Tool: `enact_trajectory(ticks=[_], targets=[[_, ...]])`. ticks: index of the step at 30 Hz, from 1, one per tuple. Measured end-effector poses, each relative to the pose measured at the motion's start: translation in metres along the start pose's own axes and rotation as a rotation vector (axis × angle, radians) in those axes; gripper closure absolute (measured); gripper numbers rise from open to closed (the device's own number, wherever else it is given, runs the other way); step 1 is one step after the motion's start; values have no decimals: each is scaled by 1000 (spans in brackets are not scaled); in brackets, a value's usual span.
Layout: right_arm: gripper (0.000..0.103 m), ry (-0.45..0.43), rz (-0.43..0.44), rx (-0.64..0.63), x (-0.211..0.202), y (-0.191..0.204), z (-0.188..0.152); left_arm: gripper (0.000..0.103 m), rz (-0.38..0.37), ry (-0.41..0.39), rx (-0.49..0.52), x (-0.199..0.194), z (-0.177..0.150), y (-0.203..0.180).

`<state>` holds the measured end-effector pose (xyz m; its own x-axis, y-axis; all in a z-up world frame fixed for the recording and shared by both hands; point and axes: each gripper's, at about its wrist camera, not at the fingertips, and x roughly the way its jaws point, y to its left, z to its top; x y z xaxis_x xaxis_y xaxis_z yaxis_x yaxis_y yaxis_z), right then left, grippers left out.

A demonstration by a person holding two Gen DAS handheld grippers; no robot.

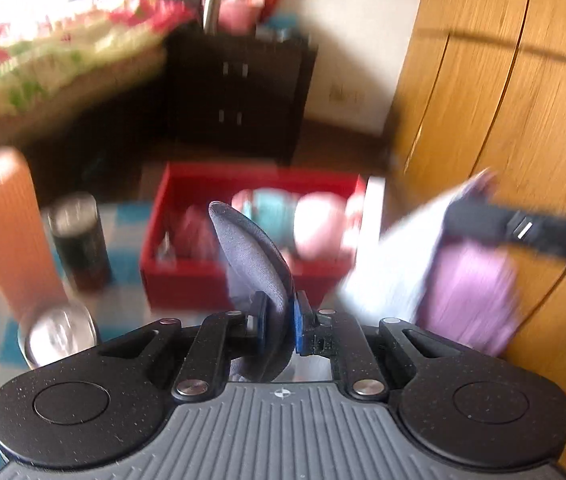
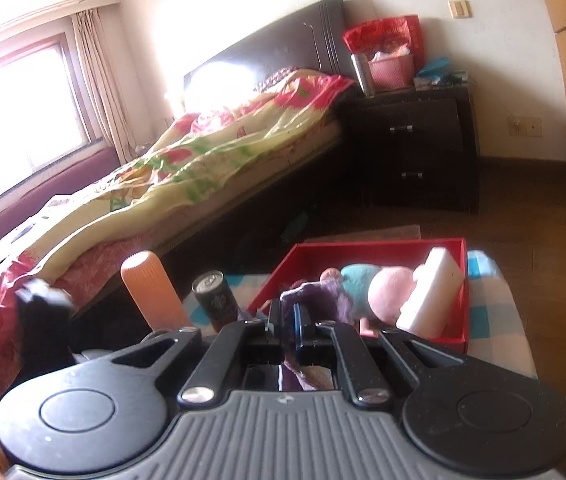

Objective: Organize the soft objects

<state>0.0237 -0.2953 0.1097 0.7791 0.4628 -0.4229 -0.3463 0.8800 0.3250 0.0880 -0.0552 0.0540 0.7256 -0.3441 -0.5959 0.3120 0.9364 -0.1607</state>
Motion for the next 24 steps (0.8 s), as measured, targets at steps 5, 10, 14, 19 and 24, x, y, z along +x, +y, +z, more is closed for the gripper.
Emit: enact_trajectory(ticks=[5,10,14,19,24], targets=[[103,-45,-2,-9,3,4,12,93,-16,-72,4,-6,20,-9],[103,52,-15,-51,9,1,0,93,-19,-5,35,3,6,-12],[71,201,-77,-172,28,-1,-28,92,-23,74,34,2,-12,-4],[34,270,-22,-178,60,-4,-35,92,-19,72,-10,-7,-10,11],[41,341,-33,-194,90,-3,-50,92,-30,94,21,-5,-12,9]])
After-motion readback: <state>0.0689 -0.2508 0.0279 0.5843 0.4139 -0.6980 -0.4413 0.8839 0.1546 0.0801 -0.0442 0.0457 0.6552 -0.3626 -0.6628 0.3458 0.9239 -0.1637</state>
